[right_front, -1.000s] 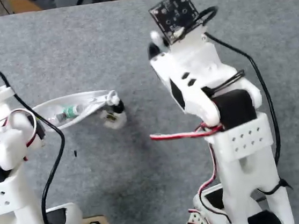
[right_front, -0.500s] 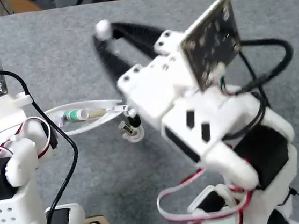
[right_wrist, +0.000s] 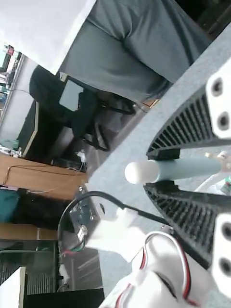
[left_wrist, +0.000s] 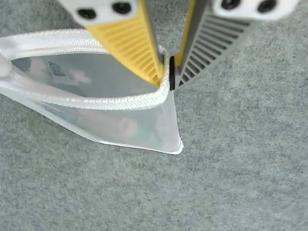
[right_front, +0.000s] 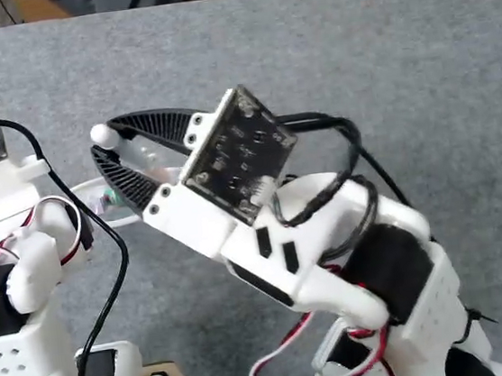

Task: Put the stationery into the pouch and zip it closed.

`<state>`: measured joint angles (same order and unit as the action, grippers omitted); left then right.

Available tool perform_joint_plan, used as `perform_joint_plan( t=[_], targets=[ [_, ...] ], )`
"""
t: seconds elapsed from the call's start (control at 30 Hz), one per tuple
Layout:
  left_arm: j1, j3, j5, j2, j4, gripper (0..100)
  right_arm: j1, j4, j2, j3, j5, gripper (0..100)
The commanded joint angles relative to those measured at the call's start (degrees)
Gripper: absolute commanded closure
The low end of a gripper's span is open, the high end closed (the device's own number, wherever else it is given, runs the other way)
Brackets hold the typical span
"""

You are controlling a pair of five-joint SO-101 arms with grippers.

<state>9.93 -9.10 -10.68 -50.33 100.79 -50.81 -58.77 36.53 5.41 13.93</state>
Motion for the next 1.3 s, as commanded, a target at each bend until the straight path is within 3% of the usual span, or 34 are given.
perform_joint_plan(
  t=[0.0,0.7,1.27],
  targets=[
    [0.92,0.66,0.62,-1.23,-0.09,97,-0.88,5.89,1.89,-2.59,0.53,98.6],
    [0.92,0.66,0.62,-0.97,-0.18,97,-0.62,6.33,3.74,-7.69,-3.16,98.6],
    [0.92,0.92,0.62,-0.97,-0.18,97,5.89,-3.69,9.98,-10.95,-0.26,98.6]
  ],
)
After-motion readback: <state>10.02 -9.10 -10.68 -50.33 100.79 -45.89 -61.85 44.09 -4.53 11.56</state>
